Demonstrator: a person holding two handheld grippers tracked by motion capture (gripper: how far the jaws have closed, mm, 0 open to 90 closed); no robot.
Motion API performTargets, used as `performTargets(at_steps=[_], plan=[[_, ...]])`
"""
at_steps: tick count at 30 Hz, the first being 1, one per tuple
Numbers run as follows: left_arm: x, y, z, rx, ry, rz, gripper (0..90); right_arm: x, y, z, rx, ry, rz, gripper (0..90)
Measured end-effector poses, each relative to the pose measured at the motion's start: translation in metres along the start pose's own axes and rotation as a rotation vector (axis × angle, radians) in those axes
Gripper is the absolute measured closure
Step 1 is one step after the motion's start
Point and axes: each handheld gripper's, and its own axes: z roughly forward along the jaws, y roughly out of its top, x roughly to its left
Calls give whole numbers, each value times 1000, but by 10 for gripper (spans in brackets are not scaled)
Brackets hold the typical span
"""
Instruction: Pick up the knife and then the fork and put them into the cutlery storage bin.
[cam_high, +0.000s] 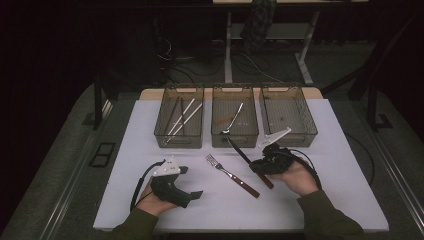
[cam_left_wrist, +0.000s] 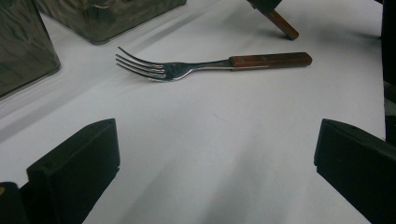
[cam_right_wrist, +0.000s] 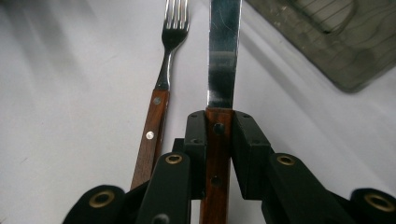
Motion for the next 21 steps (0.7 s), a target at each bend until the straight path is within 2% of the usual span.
performTargets(at_steps=[3, 8, 15, 21], plan=[[0, 0, 0, -1, -3, -1, 0, -3, -4, -5, -41, -11, 7, 769], [0, 0, 0, -2, -8, 0, 0, -8, -7, -12, -107, 2, 29, 769], [1, 0, -1, -6, -7, -4, 0, -13, -9, -23, -180, 0, 40, 768], [1, 0, -1, -3, -14, -2, 0, -22, -12, -34, -235, -13, 75, 768]])
